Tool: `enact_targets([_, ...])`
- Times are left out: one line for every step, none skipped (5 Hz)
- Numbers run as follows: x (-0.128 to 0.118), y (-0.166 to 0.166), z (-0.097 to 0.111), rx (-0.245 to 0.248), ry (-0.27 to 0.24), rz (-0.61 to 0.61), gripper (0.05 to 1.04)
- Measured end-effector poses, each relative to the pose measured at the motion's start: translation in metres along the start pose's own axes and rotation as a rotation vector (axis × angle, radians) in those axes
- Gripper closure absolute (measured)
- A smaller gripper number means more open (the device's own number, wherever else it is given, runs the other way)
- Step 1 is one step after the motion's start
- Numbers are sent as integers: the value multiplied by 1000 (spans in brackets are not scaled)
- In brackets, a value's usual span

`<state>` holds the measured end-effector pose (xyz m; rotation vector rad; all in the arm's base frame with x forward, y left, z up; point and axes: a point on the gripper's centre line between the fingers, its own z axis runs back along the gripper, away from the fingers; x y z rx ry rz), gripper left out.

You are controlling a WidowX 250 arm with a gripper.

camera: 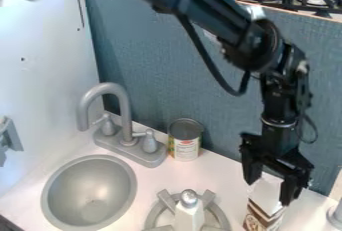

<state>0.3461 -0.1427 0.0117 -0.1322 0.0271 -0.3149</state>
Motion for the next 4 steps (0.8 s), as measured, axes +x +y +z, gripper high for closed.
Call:
enact_targets([-7,4,33,33,-53,22,75])
enact_targets([-19,34,59,162,-55,95,75])
enact_targets([-38,77,67,168,-57,168,75])
enact_targets([-56,113,61,170,-38,217,75])
